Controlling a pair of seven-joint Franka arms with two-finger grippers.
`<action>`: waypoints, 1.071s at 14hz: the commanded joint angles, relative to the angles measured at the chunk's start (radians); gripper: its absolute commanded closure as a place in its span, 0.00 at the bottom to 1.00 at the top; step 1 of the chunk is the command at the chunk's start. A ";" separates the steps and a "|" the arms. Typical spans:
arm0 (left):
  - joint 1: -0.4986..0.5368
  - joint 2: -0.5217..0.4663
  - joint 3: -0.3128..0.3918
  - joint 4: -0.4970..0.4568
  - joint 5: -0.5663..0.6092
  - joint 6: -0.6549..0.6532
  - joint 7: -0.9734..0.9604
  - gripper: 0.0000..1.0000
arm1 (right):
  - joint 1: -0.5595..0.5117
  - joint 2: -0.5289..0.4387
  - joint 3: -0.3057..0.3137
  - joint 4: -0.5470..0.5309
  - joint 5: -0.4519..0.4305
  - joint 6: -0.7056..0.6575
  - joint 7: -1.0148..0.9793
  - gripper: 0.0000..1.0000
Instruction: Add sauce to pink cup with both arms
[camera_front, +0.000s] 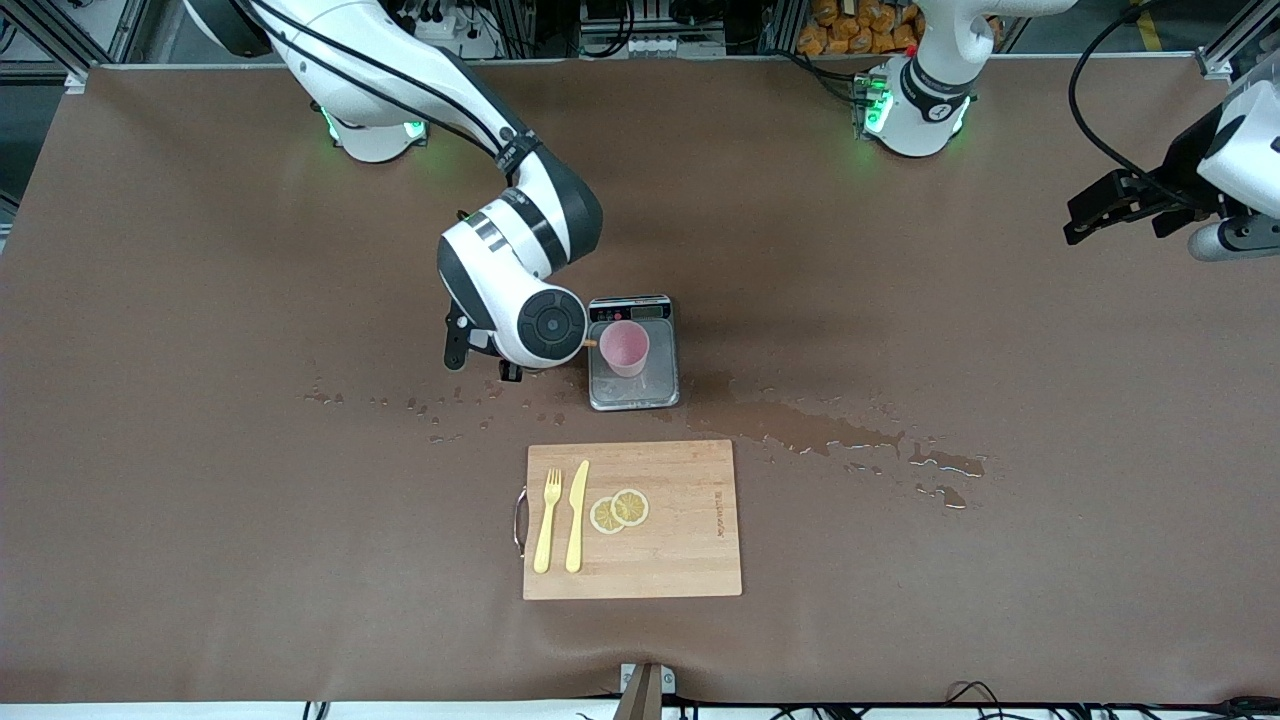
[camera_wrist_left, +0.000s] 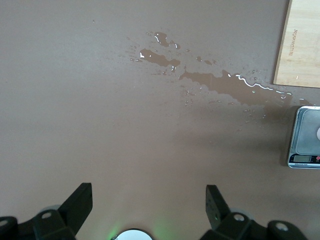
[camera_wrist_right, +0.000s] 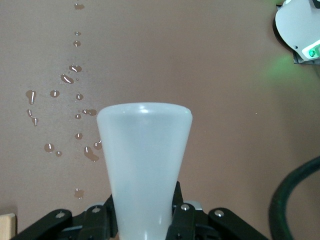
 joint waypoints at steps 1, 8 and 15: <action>0.007 0.003 -0.001 0.006 -0.015 -0.013 0.005 0.00 | 0.012 -0.012 -0.003 -0.001 -0.024 -0.013 0.015 0.84; 0.009 0.003 -0.001 0.006 -0.015 -0.013 0.005 0.00 | -0.047 -0.029 0.005 0.009 0.011 -0.027 -0.067 0.89; 0.013 0.003 -0.001 0.008 -0.015 -0.012 0.005 0.00 | -0.233 -0.093 0.006 0.010 0.261 -0.047 -0.264 0.85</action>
